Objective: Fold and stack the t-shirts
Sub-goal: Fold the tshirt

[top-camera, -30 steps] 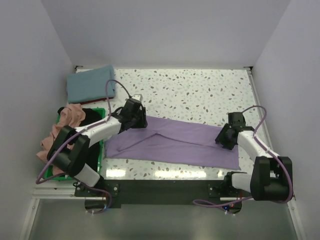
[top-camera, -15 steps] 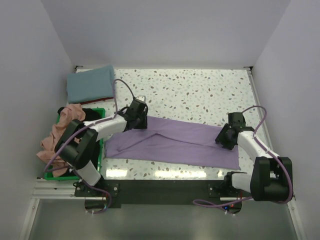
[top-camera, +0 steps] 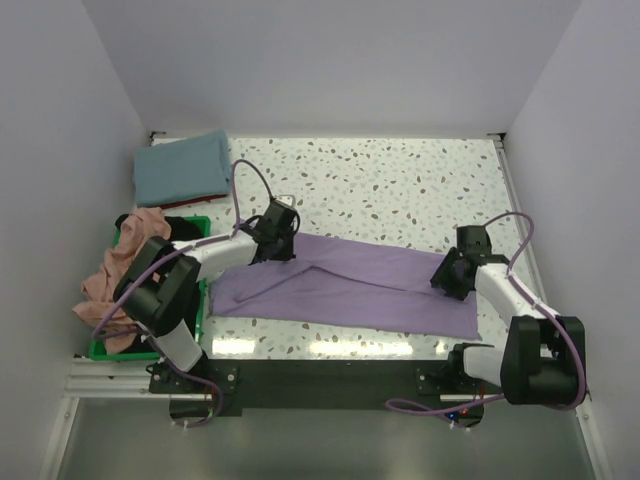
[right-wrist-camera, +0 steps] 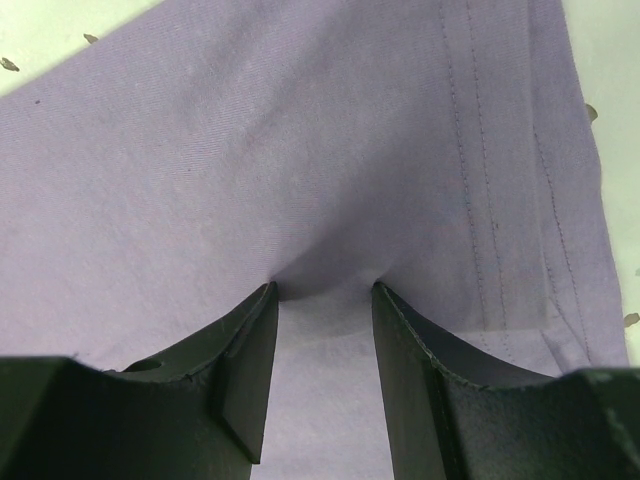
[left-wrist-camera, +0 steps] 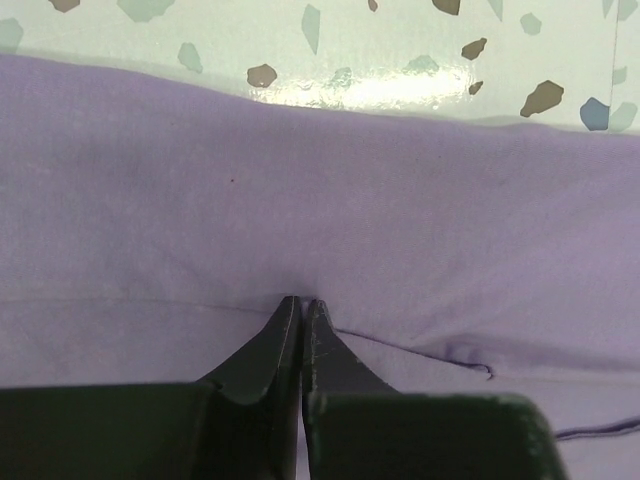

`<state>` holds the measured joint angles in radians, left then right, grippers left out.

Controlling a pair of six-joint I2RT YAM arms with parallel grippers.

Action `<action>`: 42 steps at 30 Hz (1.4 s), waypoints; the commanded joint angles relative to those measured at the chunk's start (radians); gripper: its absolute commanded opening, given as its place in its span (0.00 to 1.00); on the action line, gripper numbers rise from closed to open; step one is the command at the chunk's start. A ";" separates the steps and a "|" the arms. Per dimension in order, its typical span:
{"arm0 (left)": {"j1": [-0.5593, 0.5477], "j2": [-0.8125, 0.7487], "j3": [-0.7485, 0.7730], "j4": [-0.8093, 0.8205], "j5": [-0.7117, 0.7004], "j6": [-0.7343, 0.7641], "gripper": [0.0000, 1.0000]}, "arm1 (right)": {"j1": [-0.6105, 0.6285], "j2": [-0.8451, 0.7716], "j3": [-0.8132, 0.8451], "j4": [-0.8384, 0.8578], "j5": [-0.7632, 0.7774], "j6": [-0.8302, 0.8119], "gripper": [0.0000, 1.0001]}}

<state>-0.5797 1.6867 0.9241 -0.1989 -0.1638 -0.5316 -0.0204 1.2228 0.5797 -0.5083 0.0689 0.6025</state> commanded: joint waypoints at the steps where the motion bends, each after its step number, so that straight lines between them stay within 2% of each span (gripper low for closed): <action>1: -0.011 -0.022 0.009 0.023 -0.014 -0.002 0.00 | 0.004 -0.016 -0.017 -0.001 0.017 -0.004 0.47; 27: -0.170 -0.269 -0.143 -0.099 -0.043 -0.215 0.00 | 0.002 0.006 -0.011 0.002 0.022 -0.007 0.47; 38: -0.229 -0.309 -0.203 -0.059 0.018 -0.304 0.33 | 0.004 0.024 -0.011 0.014 0.014 -0.009 0.47; 42: -0.262 -0.314 -0.202 -0.054 0.030 -0.340 0.41 | 0.002 0.037 -0.009 0.022 0.009 -0.009 0.47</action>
<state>-0.8169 1.4021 0.7246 -0.2962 -0.1524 -0.8207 -0.0204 1.2316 0.5800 -0.5053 0.0685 0.6018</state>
